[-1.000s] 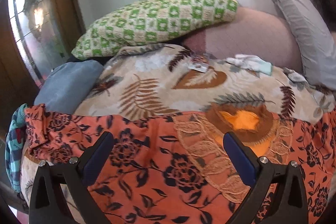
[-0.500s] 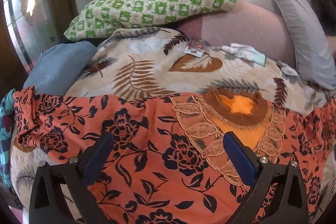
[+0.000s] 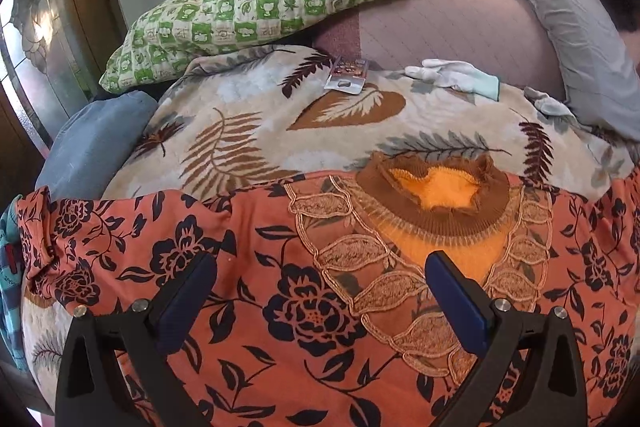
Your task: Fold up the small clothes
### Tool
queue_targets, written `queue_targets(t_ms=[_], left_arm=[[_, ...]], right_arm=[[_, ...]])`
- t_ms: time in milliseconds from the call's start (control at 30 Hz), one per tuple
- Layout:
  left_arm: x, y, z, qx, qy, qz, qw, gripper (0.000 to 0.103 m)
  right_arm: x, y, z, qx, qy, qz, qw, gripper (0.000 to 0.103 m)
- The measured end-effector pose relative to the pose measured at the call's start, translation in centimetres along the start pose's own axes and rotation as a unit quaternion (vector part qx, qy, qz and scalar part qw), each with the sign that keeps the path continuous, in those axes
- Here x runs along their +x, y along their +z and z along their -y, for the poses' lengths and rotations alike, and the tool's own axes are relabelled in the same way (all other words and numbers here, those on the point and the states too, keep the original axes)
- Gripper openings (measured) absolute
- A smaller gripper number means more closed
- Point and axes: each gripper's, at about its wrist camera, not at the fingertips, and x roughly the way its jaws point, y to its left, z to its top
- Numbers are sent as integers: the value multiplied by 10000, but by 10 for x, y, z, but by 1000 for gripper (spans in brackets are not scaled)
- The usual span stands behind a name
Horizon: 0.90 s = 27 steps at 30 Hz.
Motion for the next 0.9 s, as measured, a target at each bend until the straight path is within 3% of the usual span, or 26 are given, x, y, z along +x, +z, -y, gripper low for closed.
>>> queue_targets(t_ms=[33,100,233,433,667,833,900], left_arm=[[1,1,1,-13,18,14,10000,103],[2,1,3,15,21,-1,10000,103],[-3,0,5,150,62,10,9999,103],[-22,9,-28,-208,221,279,9992,103],[-27,4,-80,-473,630,412,9960,103],[-15,-6,-139,-976,805,201,9918,103],[-12,-7,-166,-1296,676,9,9893,103]], right_arm=[[3,1,5,86,163,-117,9998,5],[0,-2,11,288,387,-26,9988,5],[-18,-16,6,704,1218,67,9900,5],[-64,-78,-68,347,1940,-209,9802,5],[-94,-201,-201,-438,2650,-1050,9575,5],[-66,-315,-277,-711,2882,-1781,9382,5],[-48,-362,-296,-711,2882,-2025,9332,5]])
